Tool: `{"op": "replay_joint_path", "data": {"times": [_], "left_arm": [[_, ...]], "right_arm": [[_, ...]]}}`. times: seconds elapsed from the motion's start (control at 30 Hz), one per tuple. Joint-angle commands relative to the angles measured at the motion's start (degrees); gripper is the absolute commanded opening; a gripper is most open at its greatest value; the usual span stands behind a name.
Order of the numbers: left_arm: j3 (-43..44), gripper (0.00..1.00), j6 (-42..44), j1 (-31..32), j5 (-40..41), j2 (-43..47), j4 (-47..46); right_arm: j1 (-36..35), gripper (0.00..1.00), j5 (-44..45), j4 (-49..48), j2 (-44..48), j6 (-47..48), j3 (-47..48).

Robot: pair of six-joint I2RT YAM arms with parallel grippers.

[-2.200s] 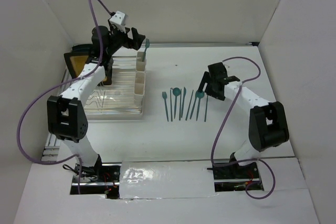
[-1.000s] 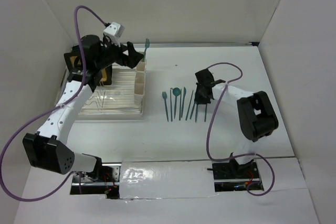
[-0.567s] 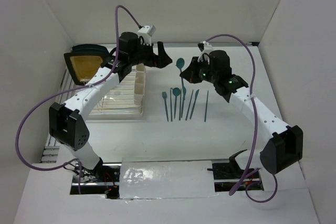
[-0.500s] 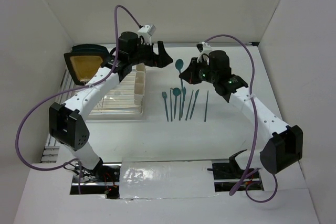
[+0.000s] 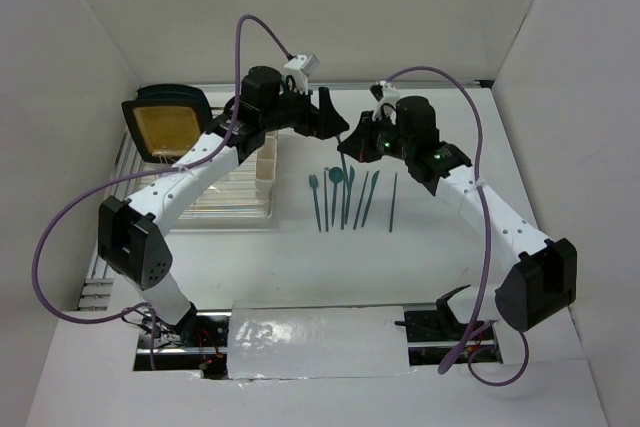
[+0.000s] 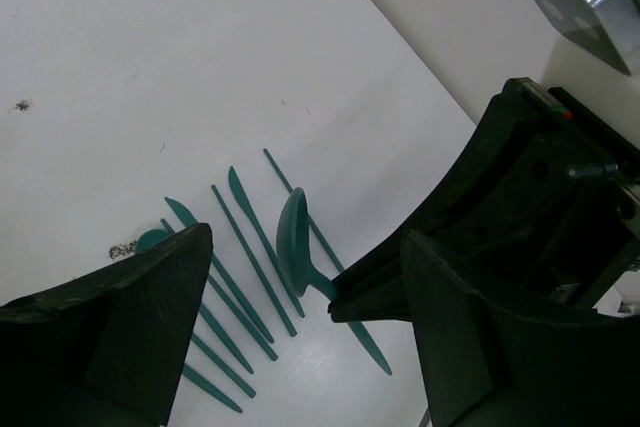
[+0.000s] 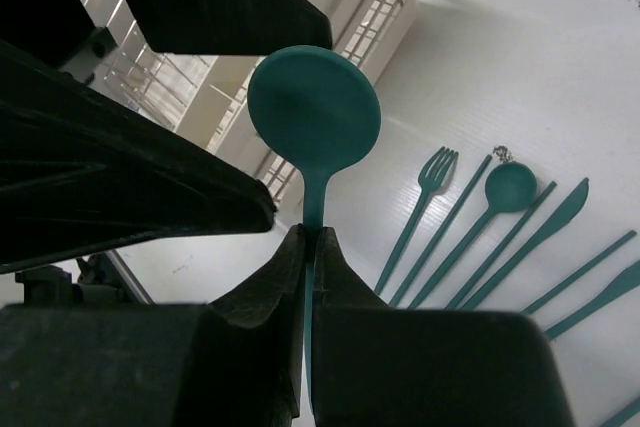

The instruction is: Sort the eating utensils into containers

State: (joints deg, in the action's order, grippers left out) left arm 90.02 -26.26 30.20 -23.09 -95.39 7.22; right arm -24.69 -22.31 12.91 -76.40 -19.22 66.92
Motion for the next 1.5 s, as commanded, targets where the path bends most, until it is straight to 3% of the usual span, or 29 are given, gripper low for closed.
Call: {"op": "replay_joint_path", "data": {"times": [0.0,0.17,0.3,0.33,0.37,0.4,0.47,0.5,0.53,0.57,0.73,0.77,1.1,1.47], "left_arm": [[0.69,0.85,-0.55,1.18,0.24,-0.22,-3.18],[2.88,0.59,-0.98,2.59,5.25,-2.34,-2.39],[4.55,0.55,-0.72,2.76,7.62,-2.86,-2.56],[4.64,0.5,-0.72,2.76,7.71,-3.04,-2.57],[5.16,0.38,-0.9,2.85,7.62,-3.04,-2.57],[5.69,0.3,-1.07,2.94,7.62,-3.3,-2.74],[6.48,0.12,-1.07,2.85,7.8,-3.57,-2.92],[6.49,0.1,-0.03,2.94,7.8,-3.66,-3.18],[6.66,0.09,0.85,2.77,8.06,-3.57,-3.44],[7.62,0.08,1.9,2.59,7.98,-3.66,-4.23],[7.45,0.05,9.37,-2.24,4.2,-1.28,-6.87],[6.58,0.05,10.87,-4.94,2.02,-0.68,-8.44],[-1.85,0.07,29.24,-15.42,-4.06,5.48,-20.66],[-4.93,0.1,40.05,-16.05,-2.84,1.88,-31.56]], "right_arm": [[-0.8,0.0,-0.72,-0.87,0.99,-0.11,4.36],[-2.47,0.0,-0.72,0.45,0.2,1.38,6.3],[-3.17,0.0,-0.19,0.45,0.81,1.38,6.83],[-3.26,0.01,-0.19,1.06,0.9,1.38,6.83],[-3.26,0.02,-0.19,1.07,0.9,1.29,6.83],[-3.26,0.04,-0.19,1.07,0.73,1.21,6.83],[-3.26,0.18,1.38,2.55,0.81,0.6,7.35],[-3.09,0.26,1.91,3.17,0.81,0.5,7.35],[-2.74,0.44,2.7,4.74,0.9,-0.45,8.05],[-2.39,0.53,4.27,5.72,0.9,-0.9,8.84],[3.22,0.95,4.9,13.1,2.04,-3.28,13.15],[4.11,0.99,4.9,14.5,2.39,-3.28,13.15],[12.03,1.0,10.87,12.5,6.61,-7.75,2.71],[12.21,1.0,20.89,11.7,5.48,-9.95,-2.75]]}}
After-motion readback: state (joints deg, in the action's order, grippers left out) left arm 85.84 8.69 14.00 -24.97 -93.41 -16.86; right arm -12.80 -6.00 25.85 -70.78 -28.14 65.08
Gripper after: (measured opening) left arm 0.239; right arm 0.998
